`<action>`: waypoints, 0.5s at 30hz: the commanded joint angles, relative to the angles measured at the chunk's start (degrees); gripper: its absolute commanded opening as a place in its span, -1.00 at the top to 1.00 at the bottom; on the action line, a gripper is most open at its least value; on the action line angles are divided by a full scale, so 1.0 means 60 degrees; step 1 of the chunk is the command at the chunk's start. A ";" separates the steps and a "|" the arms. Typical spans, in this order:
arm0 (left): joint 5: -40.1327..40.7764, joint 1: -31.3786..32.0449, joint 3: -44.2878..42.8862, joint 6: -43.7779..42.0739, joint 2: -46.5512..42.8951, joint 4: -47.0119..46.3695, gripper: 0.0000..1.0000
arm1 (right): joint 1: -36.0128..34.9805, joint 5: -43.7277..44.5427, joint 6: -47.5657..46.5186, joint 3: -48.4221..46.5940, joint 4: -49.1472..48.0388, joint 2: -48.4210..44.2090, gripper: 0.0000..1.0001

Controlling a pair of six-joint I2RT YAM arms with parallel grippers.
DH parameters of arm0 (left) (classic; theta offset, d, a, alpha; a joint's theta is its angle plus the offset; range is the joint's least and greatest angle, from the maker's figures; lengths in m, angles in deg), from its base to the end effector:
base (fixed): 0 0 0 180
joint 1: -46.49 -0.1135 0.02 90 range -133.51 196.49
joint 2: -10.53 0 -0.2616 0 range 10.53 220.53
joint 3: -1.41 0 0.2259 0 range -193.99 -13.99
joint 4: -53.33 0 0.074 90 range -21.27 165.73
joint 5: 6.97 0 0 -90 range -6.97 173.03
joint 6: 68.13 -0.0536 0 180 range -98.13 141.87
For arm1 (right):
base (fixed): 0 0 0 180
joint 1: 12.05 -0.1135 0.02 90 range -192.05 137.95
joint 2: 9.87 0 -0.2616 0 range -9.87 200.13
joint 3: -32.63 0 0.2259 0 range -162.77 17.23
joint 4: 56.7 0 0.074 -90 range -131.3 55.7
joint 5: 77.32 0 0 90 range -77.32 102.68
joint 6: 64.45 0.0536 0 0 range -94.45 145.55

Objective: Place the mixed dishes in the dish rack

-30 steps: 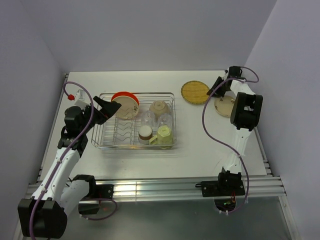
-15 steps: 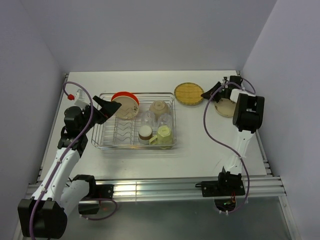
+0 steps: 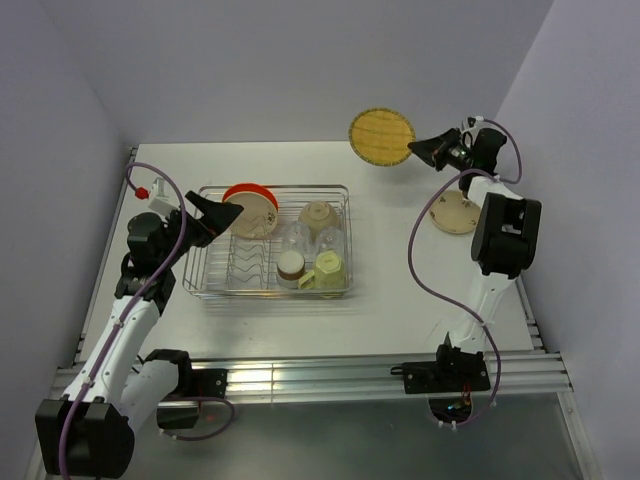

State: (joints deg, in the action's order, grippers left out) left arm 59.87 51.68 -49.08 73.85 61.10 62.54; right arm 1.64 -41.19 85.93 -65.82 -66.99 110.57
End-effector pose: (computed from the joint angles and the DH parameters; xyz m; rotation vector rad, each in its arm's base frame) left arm 0.1987 -0.0392 0.2953 -0.4314 1.7945 -1.0664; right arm 0.4624 -0.0681 0.2330 0.4809 1.8513 1.3947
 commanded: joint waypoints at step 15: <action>0.0080 0.0028 -0.0685 -0.0841 -0.0444 0.0578 -0.98 | -0.3157 -0.0793 -0.5545 -0.3354 0.4966 -0.1910 1.00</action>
State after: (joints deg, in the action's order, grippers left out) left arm 59.96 51.68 -50.37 71.38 60.14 65.64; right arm -12.70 -44.14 66.48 -79.91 -47.41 103.97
